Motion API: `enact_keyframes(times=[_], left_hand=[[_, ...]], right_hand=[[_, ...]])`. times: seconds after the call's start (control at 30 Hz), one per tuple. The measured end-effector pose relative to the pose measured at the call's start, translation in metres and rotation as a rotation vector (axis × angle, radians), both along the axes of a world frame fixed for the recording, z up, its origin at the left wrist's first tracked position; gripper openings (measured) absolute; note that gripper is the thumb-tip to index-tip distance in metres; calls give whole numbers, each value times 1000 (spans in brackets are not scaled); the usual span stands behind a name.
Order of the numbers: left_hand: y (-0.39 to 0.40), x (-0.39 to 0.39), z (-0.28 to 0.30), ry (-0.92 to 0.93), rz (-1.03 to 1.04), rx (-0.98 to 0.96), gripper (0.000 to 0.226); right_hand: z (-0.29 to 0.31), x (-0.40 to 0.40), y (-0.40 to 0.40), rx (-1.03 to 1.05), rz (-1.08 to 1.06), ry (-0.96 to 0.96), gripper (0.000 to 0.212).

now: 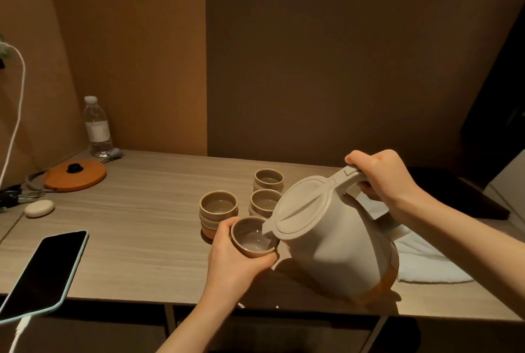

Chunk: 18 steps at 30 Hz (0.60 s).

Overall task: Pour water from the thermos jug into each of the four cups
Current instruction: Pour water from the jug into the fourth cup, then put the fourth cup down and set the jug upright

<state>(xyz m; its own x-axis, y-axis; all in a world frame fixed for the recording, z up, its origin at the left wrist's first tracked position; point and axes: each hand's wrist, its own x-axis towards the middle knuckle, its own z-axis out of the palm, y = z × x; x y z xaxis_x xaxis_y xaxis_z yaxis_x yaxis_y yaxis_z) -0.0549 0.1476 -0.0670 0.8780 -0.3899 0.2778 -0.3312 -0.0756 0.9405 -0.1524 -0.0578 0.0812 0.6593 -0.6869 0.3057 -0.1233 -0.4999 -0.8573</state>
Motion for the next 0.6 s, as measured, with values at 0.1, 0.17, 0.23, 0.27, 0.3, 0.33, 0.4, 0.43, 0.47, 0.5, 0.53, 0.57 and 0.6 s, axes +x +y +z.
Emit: enact_keyframes(times=[0.1,0.17,0.23,0.27,0.3,0.33,0.4,0.43,0.47,0.5,0.53,0.57,0.6], left_hand=[[-2,2,7,-9,4,-2,81],[-3,5,11,-17,10,0,84],[-6,9,16,-18,18,-4,84],[-7,11,18,-19,22,-2,83],[-8,12,21,-26,25,0,83],[-9,14,24,-37,26,5,83],[-12,18,30,-38,28,7,81],[-13,21,33,-25,28,0,80],[-14,23,36,-9,26,-5,79],[-15,26,40,7,26,-5,78],[-16,30,43,17,24,-2,78],[-17,34,46,18,21,2,77],[-18,38,49,13,19,7,77]], right_hand=[[-1,-5,-4,104,-28,-57,39],[-1,-8,-7,160,-40,-94,38],[-2,-11,-11,196,-46,-119,36],[-2,-12,-12,215,-48,-127,35],[-3,-13,-13,237,-53,-134,35],[-4,-14,-15,262,-59,-143,36],[-6,-15,-17,323,-66,-173,37],[-7,-16,-18,357,-68,-196,38],[-8,-17,-20,388,-73,-222,38],[-9,-18,-22,412,-82,-244,38],[-10,-19,-24,431,-93,-259,39],[-12,-19,-26,446,-104,-271,39],[-13,-20,-27,462,-114,-287,39]])
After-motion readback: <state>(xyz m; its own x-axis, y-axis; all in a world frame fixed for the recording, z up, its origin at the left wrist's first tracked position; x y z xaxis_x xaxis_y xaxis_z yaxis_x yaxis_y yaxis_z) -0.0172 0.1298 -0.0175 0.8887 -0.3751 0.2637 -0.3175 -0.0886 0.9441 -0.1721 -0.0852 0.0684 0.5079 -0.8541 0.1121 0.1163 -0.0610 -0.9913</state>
